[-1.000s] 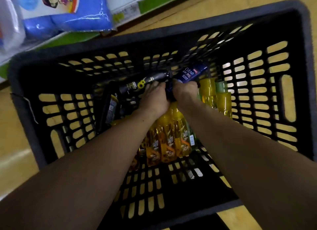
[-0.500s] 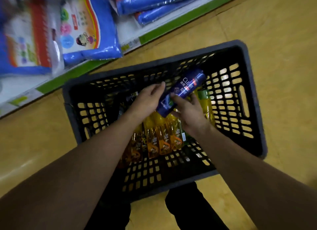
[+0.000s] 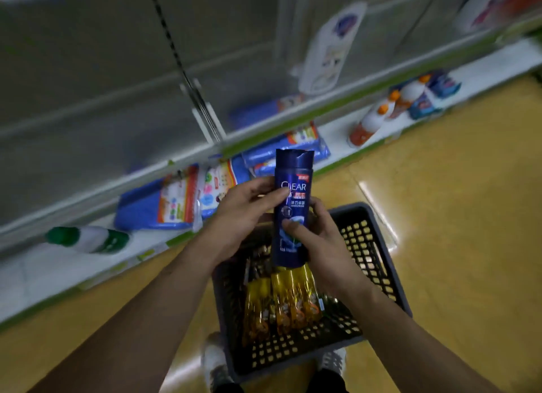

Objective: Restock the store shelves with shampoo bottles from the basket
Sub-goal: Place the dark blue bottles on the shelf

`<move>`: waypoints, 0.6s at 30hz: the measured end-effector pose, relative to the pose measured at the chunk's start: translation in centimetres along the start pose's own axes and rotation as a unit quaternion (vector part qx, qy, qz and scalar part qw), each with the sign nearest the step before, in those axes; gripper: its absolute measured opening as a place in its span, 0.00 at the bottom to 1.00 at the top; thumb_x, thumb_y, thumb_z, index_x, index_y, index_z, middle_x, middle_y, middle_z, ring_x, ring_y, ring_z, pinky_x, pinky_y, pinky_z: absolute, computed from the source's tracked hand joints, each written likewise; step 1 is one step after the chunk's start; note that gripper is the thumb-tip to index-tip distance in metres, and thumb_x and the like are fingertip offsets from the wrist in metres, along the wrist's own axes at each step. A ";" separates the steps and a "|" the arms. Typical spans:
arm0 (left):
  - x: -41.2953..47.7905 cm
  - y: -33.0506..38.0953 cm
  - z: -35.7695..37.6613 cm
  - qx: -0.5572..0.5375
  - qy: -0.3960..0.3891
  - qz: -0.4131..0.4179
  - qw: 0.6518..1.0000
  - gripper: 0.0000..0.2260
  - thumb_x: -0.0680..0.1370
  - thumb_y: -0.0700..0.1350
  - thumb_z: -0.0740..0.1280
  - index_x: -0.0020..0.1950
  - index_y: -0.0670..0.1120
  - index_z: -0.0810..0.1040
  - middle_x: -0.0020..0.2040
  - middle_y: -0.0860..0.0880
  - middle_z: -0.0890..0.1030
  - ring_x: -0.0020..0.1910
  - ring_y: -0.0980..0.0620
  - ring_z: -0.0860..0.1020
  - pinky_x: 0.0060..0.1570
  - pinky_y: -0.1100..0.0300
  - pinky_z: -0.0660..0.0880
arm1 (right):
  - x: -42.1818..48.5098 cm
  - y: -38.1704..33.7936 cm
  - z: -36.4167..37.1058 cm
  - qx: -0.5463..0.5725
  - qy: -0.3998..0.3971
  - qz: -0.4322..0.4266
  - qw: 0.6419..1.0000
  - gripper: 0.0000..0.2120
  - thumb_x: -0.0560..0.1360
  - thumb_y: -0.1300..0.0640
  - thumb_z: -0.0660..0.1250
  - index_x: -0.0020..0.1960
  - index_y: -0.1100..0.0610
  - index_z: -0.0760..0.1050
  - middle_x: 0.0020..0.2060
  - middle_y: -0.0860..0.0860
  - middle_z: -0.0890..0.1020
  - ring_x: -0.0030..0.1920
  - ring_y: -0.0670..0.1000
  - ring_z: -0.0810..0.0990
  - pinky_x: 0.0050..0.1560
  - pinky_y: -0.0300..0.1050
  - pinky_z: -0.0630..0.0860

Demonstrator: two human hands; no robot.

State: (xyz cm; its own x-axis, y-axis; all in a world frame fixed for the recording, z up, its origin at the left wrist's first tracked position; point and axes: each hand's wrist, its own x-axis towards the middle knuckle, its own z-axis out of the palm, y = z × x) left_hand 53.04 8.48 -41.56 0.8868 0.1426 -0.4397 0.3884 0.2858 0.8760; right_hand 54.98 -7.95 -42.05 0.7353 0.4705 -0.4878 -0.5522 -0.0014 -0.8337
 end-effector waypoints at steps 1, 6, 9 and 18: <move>-0.9 1.7 -0.6 0.000 0.005 0.013 1.000 0.11 0.78 0.43 0.69 0.60 0.43 0.81 0.55 0.44 0.84 0.52 0.49 0.83 0.49 0.56 0.80 | -0.6 -1.4 1.2 -0.010 -0.009 -0.009 1.000 0.19 0.76 0.61 0.70 0.64 0.47 0.74 0.56 0.54 0.83 0.58 0.57 0.82 0.55 0.52 0.81; -4.6 8.2 -3.0 -0.008 0.037 0.036 0.999 0.11 0.78 0.41 0.69 0.60 0.42 0.80 0.56 0.40 0.84 0.49 0.49 0.83 0.49 0.52 0.81 | -3.2 -7.1 6.6 -0.039 -0.039 -0.045 0.997 0.25 0.71 0.55 0.74 0.66 0.47 0.73 0.55 0.52 0.83 0.57 0.56 0.83 0.57 0.54 0.80; -6.7 10.8 -4.1 -0.007 0.045 0.053 0.998 0.11 0.78 0.41 0.69 0.60 0.41 0.79 0.55 0.42 0.84 0.49 0.49 0.83 0.45 0.55 0.80 | -4.4 -9.0 9.2 -0.034 -0.058 -0.060 0.996 0.25 0.69 0.54 0.72 0.65 0.47 0.73 0.53 0.51 0.84 0.56 0.55 0.83 0.56 0.54 0.81; -13.5 15.8 -6.5 -0.011 0.132 0.121 0.984 0.18 0.73 0.53 0.69 0.58 0.46 0.79 0.51 0.48 0.84 0.49 0.54 0.82 0.46 0.57 0.78 | -6.0 -11.6 15.4 -0.048 -0.137 -0.116 0.983 0.20 0.75 0.61 0.70 0.64 0.47 0.72 0.52 0.50 0.85 0.53 0.50 0.85 0.53 0.46 0.82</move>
State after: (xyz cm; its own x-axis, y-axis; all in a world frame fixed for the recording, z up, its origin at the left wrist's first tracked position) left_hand 45.60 17.19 -23.11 0.8557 0.4491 -0.2572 0.1653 0.2338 0.9581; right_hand 50.91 2.80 -25.51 0.6956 0.6886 -0.2051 -0.3340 0.0572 -0.9408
